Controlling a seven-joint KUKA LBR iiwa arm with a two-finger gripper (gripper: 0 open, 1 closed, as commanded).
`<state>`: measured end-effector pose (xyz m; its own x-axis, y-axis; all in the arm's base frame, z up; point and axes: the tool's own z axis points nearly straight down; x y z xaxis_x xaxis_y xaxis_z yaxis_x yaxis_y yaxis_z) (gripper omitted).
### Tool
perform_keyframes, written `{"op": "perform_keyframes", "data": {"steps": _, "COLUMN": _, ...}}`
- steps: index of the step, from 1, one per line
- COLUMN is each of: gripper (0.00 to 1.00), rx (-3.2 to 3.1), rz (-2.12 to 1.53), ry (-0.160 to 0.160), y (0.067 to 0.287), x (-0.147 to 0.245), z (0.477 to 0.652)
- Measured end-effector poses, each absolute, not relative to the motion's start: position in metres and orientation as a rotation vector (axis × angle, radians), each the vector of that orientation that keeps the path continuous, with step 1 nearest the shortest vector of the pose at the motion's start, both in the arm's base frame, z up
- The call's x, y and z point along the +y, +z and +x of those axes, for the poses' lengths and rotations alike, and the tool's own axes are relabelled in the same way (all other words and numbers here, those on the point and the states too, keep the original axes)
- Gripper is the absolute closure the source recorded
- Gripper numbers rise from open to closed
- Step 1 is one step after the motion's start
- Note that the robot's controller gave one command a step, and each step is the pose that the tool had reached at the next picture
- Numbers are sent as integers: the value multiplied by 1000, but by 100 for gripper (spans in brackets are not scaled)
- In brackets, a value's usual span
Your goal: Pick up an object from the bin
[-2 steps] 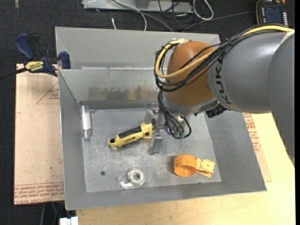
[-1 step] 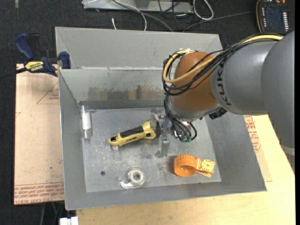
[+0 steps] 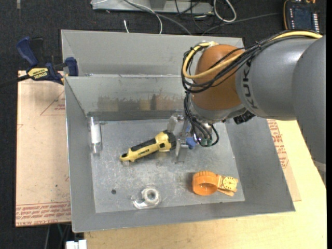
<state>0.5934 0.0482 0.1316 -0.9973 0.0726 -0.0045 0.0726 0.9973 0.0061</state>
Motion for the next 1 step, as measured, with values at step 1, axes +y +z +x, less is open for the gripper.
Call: {"op": "perform_keyframes", "data": {"steps": 1, "gripper": 0, "rx": 3136, "rz": 147, "ry": 11, "y": 148, "x": 53, "z": 612}}
